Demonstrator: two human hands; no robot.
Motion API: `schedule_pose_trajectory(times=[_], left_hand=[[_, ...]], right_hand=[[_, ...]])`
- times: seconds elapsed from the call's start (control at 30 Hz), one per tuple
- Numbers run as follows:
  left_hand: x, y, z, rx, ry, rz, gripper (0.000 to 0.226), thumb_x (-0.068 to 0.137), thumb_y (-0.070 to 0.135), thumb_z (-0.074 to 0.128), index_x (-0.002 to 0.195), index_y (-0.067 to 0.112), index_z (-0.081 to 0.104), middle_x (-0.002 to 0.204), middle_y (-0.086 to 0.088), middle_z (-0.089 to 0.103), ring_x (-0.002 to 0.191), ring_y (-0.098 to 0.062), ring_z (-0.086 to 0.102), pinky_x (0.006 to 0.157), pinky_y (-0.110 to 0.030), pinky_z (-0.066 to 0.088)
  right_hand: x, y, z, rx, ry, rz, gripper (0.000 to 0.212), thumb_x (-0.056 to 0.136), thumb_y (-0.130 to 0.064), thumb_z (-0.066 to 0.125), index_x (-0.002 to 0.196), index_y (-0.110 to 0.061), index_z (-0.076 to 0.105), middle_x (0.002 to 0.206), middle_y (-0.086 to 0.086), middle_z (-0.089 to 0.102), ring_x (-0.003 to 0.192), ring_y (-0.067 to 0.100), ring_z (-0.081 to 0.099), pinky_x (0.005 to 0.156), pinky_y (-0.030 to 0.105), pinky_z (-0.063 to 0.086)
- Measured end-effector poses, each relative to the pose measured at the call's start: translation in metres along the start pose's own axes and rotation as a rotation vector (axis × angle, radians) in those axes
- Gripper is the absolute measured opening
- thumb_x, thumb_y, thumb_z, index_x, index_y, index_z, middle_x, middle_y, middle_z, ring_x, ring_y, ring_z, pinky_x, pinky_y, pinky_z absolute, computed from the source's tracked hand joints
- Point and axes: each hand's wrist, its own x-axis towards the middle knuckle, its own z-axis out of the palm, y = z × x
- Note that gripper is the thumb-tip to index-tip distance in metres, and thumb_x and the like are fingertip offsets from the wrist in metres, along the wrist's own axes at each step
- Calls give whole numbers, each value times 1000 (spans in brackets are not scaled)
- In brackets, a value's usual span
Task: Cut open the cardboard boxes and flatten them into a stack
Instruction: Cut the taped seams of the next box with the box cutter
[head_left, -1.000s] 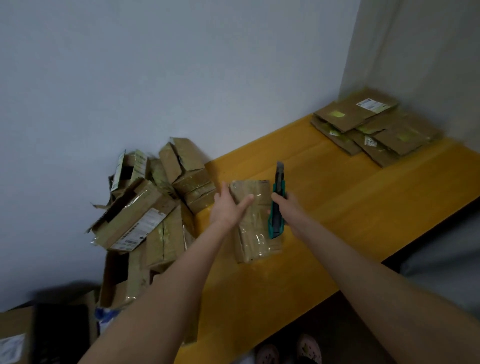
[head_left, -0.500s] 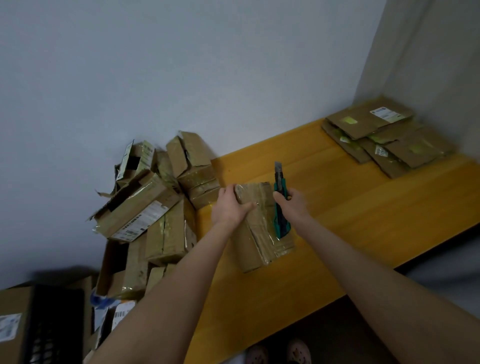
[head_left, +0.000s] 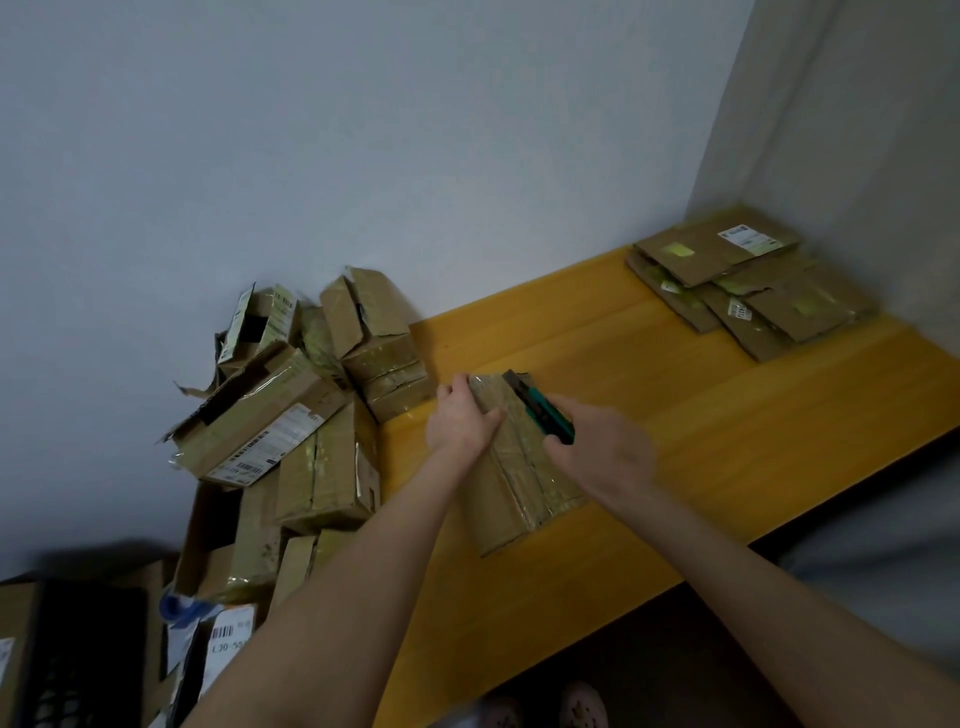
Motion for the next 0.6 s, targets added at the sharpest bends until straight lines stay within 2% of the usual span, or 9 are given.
schedule_pose_trajectory(times=[0.07, 0.13, 0.23, 0.3, 0.4, 0.47, 0.5, 0.6], left_hand=[[0, 0, 1, -9, -3, -19, 66, 87, 39, 66, 141, 19, 34, 137, -8, 45, 118, -27, 54, 88, -37, 49], [1, -1, 2, -23, -2, -46, 65, 88, 37, 66, 141, 18, 34, 138, -8, 45, 118, -28, 54, 88, -36, 49], [3, -2, 3, -38, -5, -80, 65, 87, 35, 68, 141, 17, 35, 140, -9, 43, 121, -30, 52, 94, -41, 48], [4, -2, 4, -29, -4, -93, 65, 87, 36, 68, 140, 17, 35, 141, -9, 42, 121, -31, 52, 93, -41, 48], [4, -4, 8, -7, -17, -117, 56, 89, 35, 66, 135, 16, 39, 138, -10, 44, 120, -32, 52, 92, -41, 47], [4, -9, 12, -6, -12, -123, 46, 92, 32, 62, 130, 16, 42, 134, -9, 47, 117, -32, 53, 89, -41, 46], [4, -11, 13, -13, -4, -123, 43, 93, 32, 61, 129, 16, 43, 133, -9, 48, 117, -32, 54, 89, -40, 46], [7, -18, 13, -77, 4, -157, 47, 93, 33, 60, 132, 17, 41, 135, -9, 49, 119, -32, 53, 91, -41, 46]], right_hand=[[-3, -4, -2, -118, -40, -45, 46, 93, -37, 49, 139, -31, 44, 100, -5, 65, 81, 17, 62, 57, 26, 50], [-3, -8, -3, -211, -104, -59, 45, 95, -39, 46, 139, -31, 43, 103, -4, 65, 84, 18, 62, 56, 26, 44], [-4, -17, -3, -328, -139, -53, 37, 96, -35, 44, 133, -29, 46, 88, -3, 61, 67, 17, 54, 47, 26, 32], [-3, -25, -4, -410, -173, -19, 34, 96, -30, 45, 130, -26, 47, 79, -3, 57, 61, 16, 49, 46, 26, 31], [-2, -36, -2, -496, -265, -1, 14, 94, -24, 47, 105, -22, 56, 68, -2, 49, 55, 15, 41, 48, 27, 32], [-5, -40, -1, -504, -289, 6, 10, 93, -21, 49, 87, -20, 56, 65, -2, 48, 54, 14, 41, 48, 26, 31], [-6, -39, 1, -486, -293, 7, 11, 93, -22, 49, 84, -20, 55, 65, -3, 48, 53, 13, 42, 47, 26, 31], [-10, -29, 7, -295, -297, 55, 16, 93, -35, 48, 94, -21, 56, 69, -3, 53, 56, 13, 49, 45, 24, 35]])
